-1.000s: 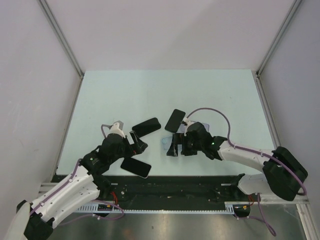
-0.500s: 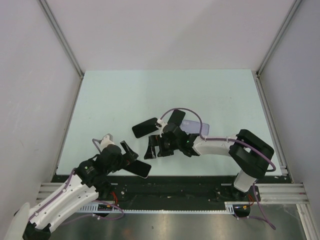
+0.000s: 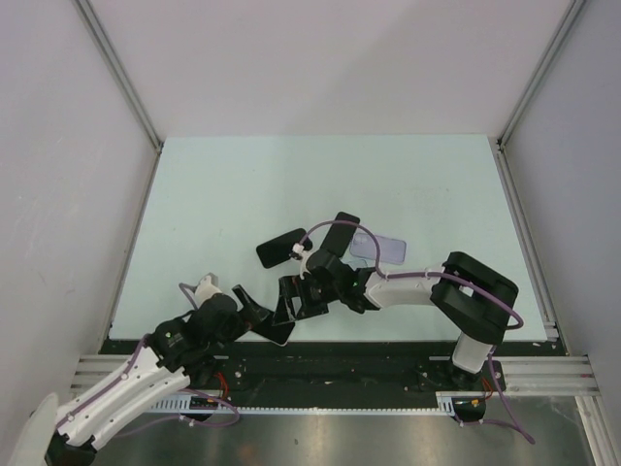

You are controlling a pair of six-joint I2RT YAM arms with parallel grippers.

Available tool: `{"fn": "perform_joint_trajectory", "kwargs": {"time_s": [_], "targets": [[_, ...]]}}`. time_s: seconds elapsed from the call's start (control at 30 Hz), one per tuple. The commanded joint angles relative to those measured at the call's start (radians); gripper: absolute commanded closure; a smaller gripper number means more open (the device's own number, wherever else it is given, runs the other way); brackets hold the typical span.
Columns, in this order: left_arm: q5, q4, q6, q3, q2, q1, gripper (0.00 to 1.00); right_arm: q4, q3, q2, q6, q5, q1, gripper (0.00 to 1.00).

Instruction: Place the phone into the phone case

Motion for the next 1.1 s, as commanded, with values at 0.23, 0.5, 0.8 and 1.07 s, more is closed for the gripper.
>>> {"fn": "perform_joint_trajectory", "kwargs": {"time_s": [0.23,0.5,0.8,1.07], "targets": [[0.026,0.178,-0.023,-0.115,0.036,-0.006,0.01,0.128,0.023,0.057,0.066,-0.052,0.025,0.0],[0.008,0.466,0.042,-0.093,0.285,0.003,0.0,0.309,-0.12,-0.04,0.194,0.057,0.018,0.0],[0.108,0.768,0.187,0.114,0.723,0.009,0.0,0.501,-0.229,-0.074,0.284,0.2,0.001,0.0],[0.166,0.802,0.285,0.228,0.828,0.04,0.0,0.487,-0.235,-0.096,0.283,0.201,-0.007,0.0]]}}
